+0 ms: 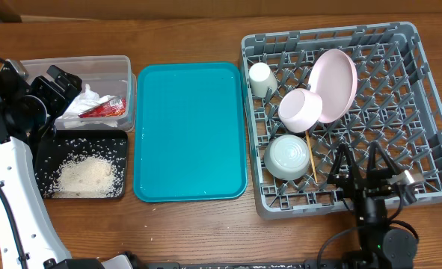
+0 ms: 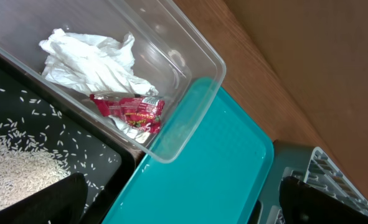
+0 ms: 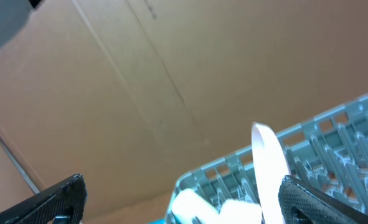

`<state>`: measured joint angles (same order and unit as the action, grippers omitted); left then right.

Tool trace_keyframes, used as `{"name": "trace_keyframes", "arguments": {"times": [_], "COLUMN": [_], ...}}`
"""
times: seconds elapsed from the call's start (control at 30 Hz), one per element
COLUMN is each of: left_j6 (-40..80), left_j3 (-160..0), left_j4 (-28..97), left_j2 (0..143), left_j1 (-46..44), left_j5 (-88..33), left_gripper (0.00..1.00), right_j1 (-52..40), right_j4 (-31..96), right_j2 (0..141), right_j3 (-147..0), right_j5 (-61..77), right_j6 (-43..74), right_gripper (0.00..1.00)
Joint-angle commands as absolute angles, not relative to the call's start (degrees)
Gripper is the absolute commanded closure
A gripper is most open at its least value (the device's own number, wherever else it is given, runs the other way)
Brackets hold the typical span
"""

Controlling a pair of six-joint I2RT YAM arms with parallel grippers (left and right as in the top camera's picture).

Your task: Sort waste into correct bins and load items into the dishwasher

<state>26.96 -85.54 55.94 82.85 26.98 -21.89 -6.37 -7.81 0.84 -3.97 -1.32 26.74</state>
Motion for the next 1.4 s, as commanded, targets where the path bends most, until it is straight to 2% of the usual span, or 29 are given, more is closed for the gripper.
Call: {"name": "trace_keyframes", "arguments": {"times": [0.0, 0.17, 0.27, 1.37], "left_j6": [27.46, 27.46, 27.46, 27.44], "left_j3": [-86.83, -86.83, -86.83, -86.83], "left_j4": [55.88, 55.9, 55.88, 55.9], "left_j2": [82.83, 82.83, 82.83, 82.5], "left_j1": [26.61, 26.61, 26.61, 25.93], "left_j5": [-21.87, -21.87, -21.89, -21.85], "left_gripper": [0.0, 0.0, 0.0, 0.0], "right_j1": [-6.02, -6.02, -6.02, -6.02], "right_j4": [-8.73, -2.9, 5.17, 4.82], "right_j2": [0.21, 0.21, 0.21, 0.49], "right_j3": [-0.49, -0.45, -0.45, -0.47], "right_j5": [-1.15, -0.08, -0.45, -0.3], "right_j6": [26.79, 21.98, 22.04, 22.09], "right_gripper": [0.0, 0.0, 0.0, 0.0]}}
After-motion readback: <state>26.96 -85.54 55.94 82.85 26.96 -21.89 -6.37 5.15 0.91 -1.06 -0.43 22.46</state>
